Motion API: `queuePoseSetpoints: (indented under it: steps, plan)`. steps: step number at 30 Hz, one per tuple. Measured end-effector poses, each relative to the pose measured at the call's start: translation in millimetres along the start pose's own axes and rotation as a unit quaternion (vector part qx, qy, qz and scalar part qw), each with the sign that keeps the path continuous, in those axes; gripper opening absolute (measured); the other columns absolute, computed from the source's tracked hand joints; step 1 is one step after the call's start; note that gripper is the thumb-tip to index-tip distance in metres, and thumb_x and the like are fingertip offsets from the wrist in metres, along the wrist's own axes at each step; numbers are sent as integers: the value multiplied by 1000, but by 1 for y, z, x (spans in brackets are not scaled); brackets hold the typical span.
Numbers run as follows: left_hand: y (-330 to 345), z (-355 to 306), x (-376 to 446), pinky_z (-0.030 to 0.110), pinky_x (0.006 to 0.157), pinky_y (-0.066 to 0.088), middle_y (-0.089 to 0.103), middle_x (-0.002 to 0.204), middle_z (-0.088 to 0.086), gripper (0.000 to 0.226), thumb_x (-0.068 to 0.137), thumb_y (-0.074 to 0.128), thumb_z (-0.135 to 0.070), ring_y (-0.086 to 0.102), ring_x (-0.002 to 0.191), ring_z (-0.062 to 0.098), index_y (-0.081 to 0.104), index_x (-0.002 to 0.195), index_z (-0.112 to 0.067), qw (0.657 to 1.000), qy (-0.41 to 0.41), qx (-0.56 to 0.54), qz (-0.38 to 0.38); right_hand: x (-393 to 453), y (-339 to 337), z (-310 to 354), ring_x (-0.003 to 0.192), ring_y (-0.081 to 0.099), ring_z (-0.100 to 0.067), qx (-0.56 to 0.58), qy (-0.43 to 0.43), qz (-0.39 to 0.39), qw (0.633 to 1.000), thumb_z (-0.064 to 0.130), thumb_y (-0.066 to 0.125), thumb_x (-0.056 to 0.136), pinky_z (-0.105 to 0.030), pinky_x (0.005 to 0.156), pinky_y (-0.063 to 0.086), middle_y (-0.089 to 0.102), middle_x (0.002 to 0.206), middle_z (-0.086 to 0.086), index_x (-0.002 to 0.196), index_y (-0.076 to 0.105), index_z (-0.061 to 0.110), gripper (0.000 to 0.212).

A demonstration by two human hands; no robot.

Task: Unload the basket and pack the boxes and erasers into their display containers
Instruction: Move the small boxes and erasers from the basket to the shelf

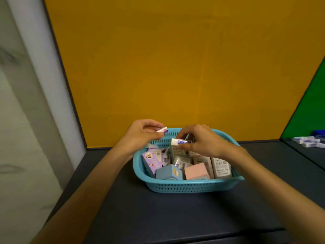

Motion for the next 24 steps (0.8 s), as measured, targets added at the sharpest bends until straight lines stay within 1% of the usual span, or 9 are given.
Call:
queuePoseSetpoints:
  steps: [2,4,8,10,13,16,19,22,24]
  plan:
    - [20,-11,-2,20,74,59,75,98,2,20,85,73,-4,72,89,11,72,103,-13,1000,-5,-19,15,-22,-14,-9,79,65,-7,17,10,-11,1000,34,80,83,-32,72,53,72,96,10,101,75,25,21]
    - [44,-27,-3,17,74,58,75,96,1,17,87,72,-5,71,86,9,73,102,-14,999,-2,-27,27,-45,-28,-20,81,65,-6,22,21,-24,999,34,81,82,-27,72,53,72,97,10,100,75,24,21]
    - [106,-66,-10,11,71,54,75,89,-8,12,89,72,-11,68,77,-2,73,95,-21,996,59,-4,74,-99,-63,-50,83,64,-6,24,47,-56,997,34,80,82,-22,68,51,71,95,14,100,75,27,20]
    - [142,-80,-14,14,73,54,75,93,-7,13,88,73,-12,68,82,0,73,95,-23,992,87,7,90,-131,-80,-70,82,64,-6,17,60,-77,995,33,80,83,-26,70,52,70,96,13,103,75,27,22]
    - [196,-94,-25,12,73,51,75,94,-10,14,88,75,-16,67,85,0,75,98,-26,986,127,38,99,-185,-103,-103,81,63,-4,7,70,-95,993,33,79,84,-31,72,53,70,93,13,102,75,27,20]
    - [260,-105,-44,11,77,50,75,97,-8,17,88,75,-17,67,88,0,75,105,-19,980,155,42,115,-246,-125,-140,83,62,-4,2,93,-96,991,35,76,85,-35,75,53,69,93,12,102,74,27,19]
    - [323,-110,-61,16,80,52,75,98,-5,16,88,74,-14,67,89,5,75,105,-16,979,159,34,122,-307,-150,-175,86,62,-3,12,111,-102,989,34,77,85,-34,76,52,68,94,14,101,74,30,17]
    - [383,-111,-75,21,86,53,75,99,-11,13,89,74,-20,68,94,9,75,102,-24,977,156,51,136,-364,-172,-208,87,62,-3,28,129,-117,984,33,78,85,-29,76,51,67,94,16,101,74,30,17]
    - [420,-111,-84,19,85,53,74,98,-15,13,89,74,-23,68,93,5,75,101,-28,975,152,69,144,-397,-181,-230,87,63,-6,37,142,-120,982,33,78,84,-32,77,52,68,94,14,100,74,30,17]
Point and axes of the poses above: each hand's wrist, its own x-axis towards the middle knuckle, its own y-axis out of the palm, z = x × y, the point moved 7 cm from there along x, towards the middle knuckle
